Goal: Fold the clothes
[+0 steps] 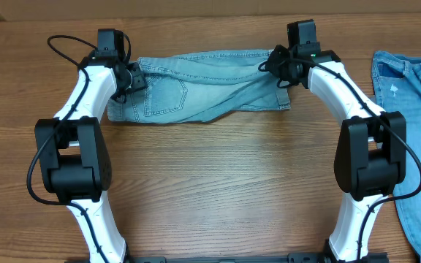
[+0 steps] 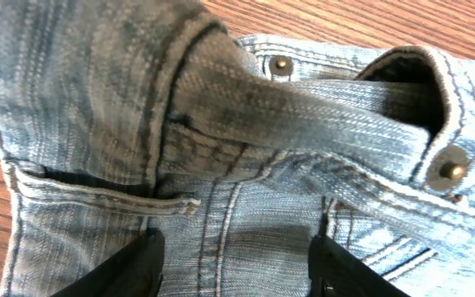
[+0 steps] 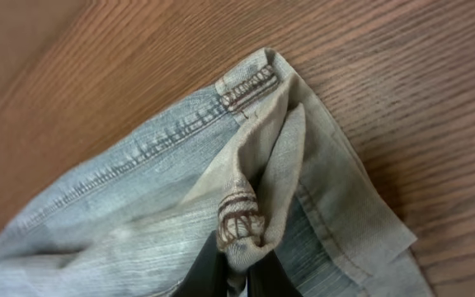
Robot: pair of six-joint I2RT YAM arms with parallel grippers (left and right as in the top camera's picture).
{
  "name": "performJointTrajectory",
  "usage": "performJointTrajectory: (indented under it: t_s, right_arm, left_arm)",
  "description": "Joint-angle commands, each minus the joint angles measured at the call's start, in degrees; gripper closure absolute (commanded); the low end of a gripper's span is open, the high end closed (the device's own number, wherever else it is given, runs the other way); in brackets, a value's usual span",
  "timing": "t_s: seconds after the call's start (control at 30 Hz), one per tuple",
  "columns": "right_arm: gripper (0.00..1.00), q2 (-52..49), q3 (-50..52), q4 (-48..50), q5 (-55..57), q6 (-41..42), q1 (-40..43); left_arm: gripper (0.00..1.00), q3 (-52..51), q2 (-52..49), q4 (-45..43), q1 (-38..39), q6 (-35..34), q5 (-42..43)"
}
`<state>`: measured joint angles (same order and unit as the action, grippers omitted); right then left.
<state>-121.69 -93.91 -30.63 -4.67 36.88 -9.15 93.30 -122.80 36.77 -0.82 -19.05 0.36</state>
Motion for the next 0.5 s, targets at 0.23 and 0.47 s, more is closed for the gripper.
performJointTrajectory:
  t_s: [0.23,0.47]
  right_arm:
    - [0.84,-3.43,-2.14,13.51,4.17,15.93,-0.15]
    - [0.31,-10.47,-2.16,25.4,-2.97,10.01,-0.22]
  left_arm:
    - [0.41,0.17,-0.85,-0.31,0.09,1.53,-2.25]
    - [0.4,5.27,-0.15,0.07,0.11,5.79,-0.72]
